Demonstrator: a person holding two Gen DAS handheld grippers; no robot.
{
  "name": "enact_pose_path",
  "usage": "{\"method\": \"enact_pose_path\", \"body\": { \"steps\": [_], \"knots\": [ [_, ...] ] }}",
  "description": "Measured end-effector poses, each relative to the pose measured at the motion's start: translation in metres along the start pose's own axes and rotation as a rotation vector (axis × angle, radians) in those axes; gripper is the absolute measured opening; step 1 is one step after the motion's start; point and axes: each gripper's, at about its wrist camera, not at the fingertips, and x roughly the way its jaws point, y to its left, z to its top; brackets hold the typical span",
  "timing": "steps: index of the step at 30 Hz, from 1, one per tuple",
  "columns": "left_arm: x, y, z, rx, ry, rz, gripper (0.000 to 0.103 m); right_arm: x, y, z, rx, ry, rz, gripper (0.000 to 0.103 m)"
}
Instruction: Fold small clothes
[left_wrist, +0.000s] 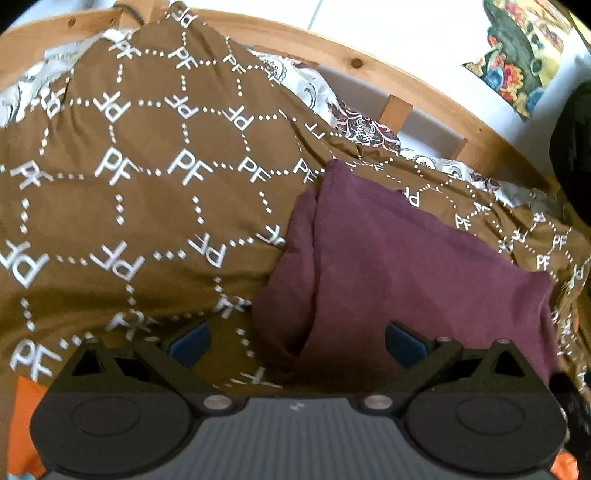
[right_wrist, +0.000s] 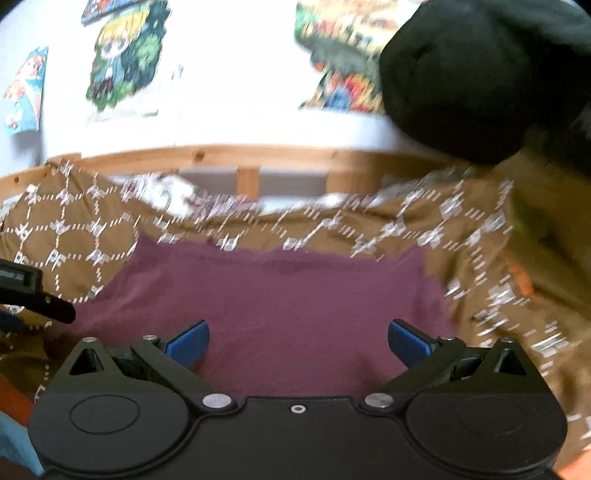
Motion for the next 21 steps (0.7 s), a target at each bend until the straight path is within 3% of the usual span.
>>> {"method": "enact_pose_path", "body": {
  "steps": [8, 21],
  "knots": [
    [0.005, -0.015, -0.016, 0.002, 0.031, -0.043, 0.102, -0.060, -0.025, -0.011, 0.048, 0.012, -0.103, 0.103],
    [-0.003, -0.004, -0.020, -0.035, 0.027, -0.066, 0.102, -0.047, -0.023, -0.020, 0.069, 0.046, -0.074, 0.103]
  ]
}}
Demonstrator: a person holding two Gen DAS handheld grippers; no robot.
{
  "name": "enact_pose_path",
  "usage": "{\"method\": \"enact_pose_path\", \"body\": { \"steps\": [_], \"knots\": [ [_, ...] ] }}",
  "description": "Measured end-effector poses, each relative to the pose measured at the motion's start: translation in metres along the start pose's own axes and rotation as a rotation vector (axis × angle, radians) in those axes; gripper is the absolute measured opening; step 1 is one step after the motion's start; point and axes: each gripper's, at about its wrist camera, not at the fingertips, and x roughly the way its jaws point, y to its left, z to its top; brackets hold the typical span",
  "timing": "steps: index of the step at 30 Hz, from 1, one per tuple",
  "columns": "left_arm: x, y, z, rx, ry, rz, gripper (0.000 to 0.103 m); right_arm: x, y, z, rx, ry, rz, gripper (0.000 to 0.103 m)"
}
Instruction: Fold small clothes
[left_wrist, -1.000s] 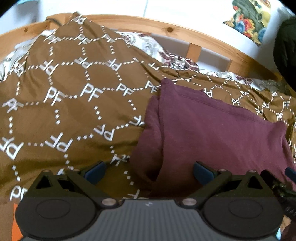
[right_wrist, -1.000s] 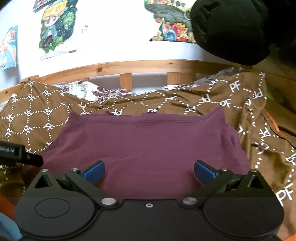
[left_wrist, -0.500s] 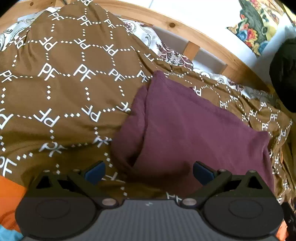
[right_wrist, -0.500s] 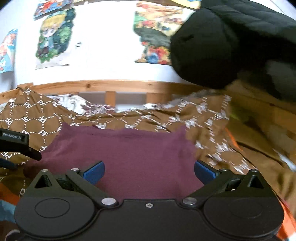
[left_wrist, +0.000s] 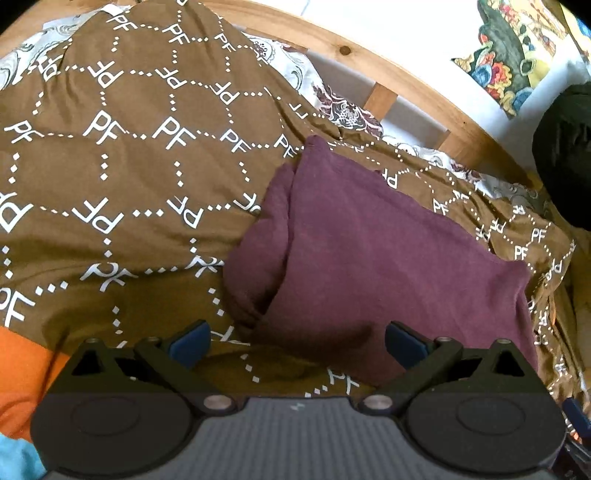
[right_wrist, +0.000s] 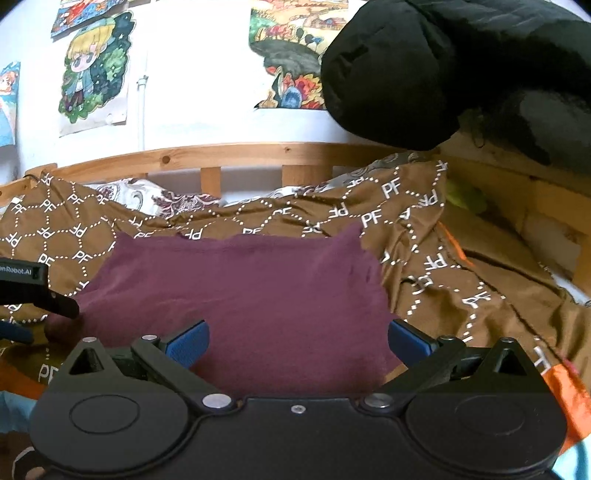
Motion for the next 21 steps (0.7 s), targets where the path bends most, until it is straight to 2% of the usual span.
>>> {"method": "enact_pose_path", "body": {
  "steps": [4, 11, 14, 21],
  "knots": [
    [0.001, 0.001, 0.001, -0.008, -0.003, -0.035, 0.102, 0.008, 0.001, 0.003, -0.002, -0.006, 0.009, 0.103],
    [0.008, 0.005, -0.005, -0.098, 0.022, -0.083, 0.102, 0.037, 0.009, 0.015, -0.065, -0.020, 0.057, 0.103],
    [0.012, 0.003, -0.008, -0.098, 0.025, -0.085, 0.102, 0.053, 0.016, 0.021, -0.096, -0.030, 0.075, 0.103],
    [0.022, 0.000, -0.004, -0.105, 0.039, -0.071, 0.102, 0.090, 0.032, 0.023, -0.104, 0.011, 0.066, 0.102]
  ]
}}
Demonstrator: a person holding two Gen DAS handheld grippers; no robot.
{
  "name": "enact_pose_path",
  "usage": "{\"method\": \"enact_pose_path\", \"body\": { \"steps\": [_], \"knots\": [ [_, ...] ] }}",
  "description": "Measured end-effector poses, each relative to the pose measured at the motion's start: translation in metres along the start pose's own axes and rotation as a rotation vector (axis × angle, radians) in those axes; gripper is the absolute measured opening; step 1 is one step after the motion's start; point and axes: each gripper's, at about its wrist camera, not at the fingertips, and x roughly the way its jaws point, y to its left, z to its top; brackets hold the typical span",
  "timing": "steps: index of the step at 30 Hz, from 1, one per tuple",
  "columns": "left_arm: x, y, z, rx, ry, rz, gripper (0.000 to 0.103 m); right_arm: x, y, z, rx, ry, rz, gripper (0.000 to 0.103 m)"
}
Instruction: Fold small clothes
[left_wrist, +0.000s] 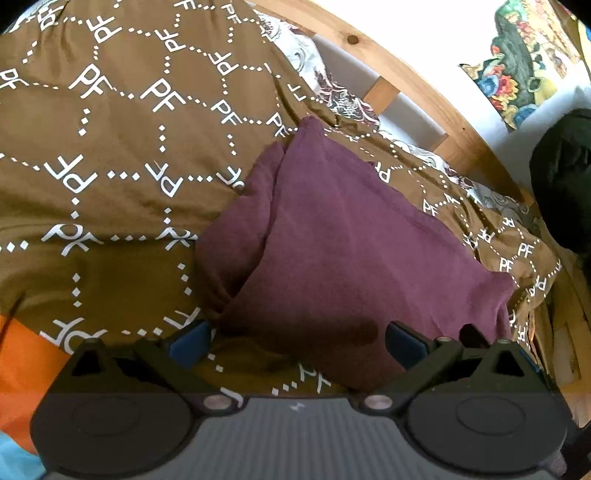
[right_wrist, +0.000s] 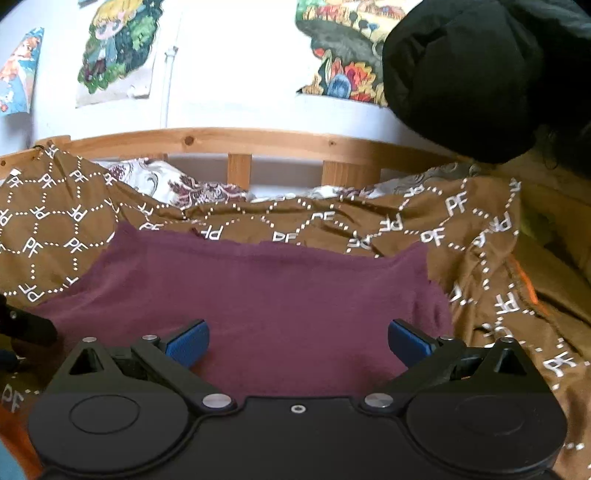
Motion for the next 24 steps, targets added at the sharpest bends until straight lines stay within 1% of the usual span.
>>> {"method": "enact_pose_path", "body": {
  "steps": [5, 11, 16, 21, 24],
  "knots": [
    [0.012, 0.005, 0.007, -0.039, 0.009, 0.030, 0.102, 0.014, 0.011, -0.004, -0.025, 0.018, 0.035, 0.102],
    [0.022, 0.004, 0.006, -0.012, 0.008, 0.065, 0.102, 0.024, 0.022, -0.024, -0.055, 0.083, 0.045, 0.102],
    [0.023, 0.004, 0.006, -0.005, 0.010, 0.069, 0.102, 0.024, 0.028, -0.030, -0.085, 0.077, 0.029, 0.103],
    [0.023, 0.004, 0.006, 0.000, 0.009, 0.072, 0.102, 0.024, 0.028, -0.034, -0.079, 0.070, 0.031, 0.103],
    [0.027, 0.003, 0.008, 0.004, 0.011, 0.088, 0.102, 0.024, 0.027, -0.035, -0.075, 0.069, 0.030, 0.103]
  ]
}}
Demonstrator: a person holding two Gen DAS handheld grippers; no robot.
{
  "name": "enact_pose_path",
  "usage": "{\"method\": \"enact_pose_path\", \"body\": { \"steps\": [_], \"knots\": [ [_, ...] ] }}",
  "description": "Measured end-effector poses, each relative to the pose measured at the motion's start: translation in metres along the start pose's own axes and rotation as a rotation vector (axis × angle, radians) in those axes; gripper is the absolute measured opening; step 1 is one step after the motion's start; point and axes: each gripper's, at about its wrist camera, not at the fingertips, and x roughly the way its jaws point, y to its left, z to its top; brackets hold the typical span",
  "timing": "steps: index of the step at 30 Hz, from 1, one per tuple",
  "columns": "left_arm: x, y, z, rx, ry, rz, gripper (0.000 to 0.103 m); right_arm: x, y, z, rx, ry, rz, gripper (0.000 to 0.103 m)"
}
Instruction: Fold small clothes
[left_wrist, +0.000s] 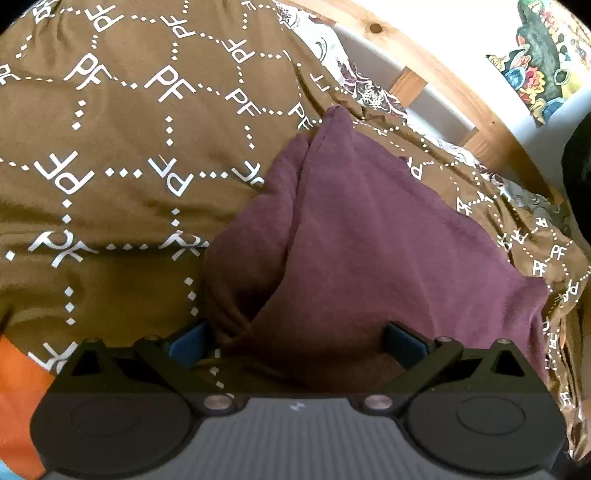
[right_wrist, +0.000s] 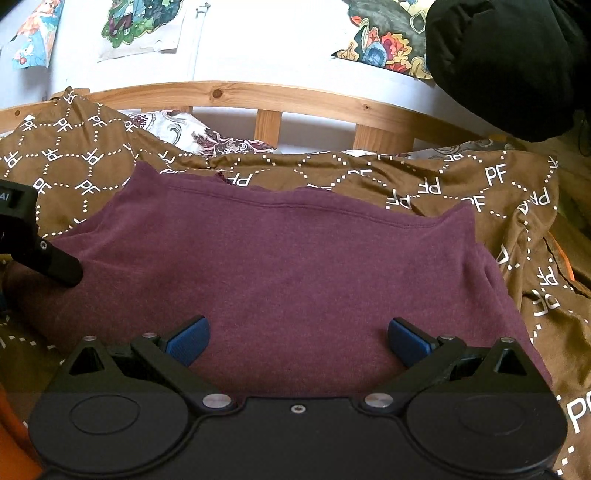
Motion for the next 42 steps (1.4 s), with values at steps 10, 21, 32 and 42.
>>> {"method": "enact_pose_path", "body": {
  "steps": [10, 21, 32, 42],
  "knots": [
    [0.006, -0.005, -0.002, 0.030, -0.007, 0.041, 0.102, 0.004, 0.001, -0.003, 0.000, 0.010, -0.004, 0.102],
    [0.007, -0.007, -0.003, 0.010, -0.023, 0.048, 0.102, 0.006, 0.000, -0.003, 0.004, 0.014, -0.001, 0.102],
    [-0.007, -0.004, -0.013, -0.078, -0.142, 0.057, 0.050, 0.008, -0.005, -0.004, 0.024, 0.018, 0.017, 0.103],
    [-0.036, -0.037, -0.010, 0.065, -0.279, 0.030, 0.018, 0.000, -0.014, 0.003, 0.039, 0.033, 0.061, 0.103]
  ]
}}
